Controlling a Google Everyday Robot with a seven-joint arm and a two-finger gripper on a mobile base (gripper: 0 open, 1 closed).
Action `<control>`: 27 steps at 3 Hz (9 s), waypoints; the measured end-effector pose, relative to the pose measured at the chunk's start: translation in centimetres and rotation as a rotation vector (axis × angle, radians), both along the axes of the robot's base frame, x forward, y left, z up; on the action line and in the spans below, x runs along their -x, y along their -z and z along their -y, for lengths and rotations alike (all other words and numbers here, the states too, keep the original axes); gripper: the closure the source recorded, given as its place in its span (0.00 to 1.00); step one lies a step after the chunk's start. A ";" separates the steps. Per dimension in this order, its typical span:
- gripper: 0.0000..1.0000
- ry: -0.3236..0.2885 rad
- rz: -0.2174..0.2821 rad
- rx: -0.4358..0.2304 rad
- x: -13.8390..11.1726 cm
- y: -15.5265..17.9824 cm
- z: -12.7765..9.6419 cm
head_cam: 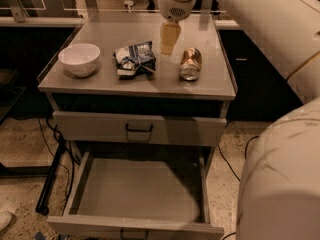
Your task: Place blue chip bag into middle drawer
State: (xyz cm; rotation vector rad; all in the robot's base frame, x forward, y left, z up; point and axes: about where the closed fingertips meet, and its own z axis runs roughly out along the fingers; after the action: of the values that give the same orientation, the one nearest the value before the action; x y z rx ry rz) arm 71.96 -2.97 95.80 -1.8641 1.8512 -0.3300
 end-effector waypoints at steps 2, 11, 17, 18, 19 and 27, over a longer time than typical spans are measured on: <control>0.00 -0.037 -0.005 0.025 -1.1 -0.2 -0.8; 0.01 -0.097 -0.295 -0.109 -7.1 12.8 -7.5; 1.00 -0.138 -0.242 -0.187 -7.7 11.1 -8.6; 1.00 -0.153 -0.190 -0.217 -7.6 8.3 -8.1; 1.00 -0.153 -0.190 -0.217 -7.6 8.3 -8.1; 1.00 0.008 -0.232 -0.161 9.7 1.8 -1.4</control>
Offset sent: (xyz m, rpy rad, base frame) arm 0.0310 0.0189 0.0126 -0.0662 0.0096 0.0981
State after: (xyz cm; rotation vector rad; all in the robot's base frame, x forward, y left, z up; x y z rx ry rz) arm 62.29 -1.55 94.00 -1.8486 1.9708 0.0345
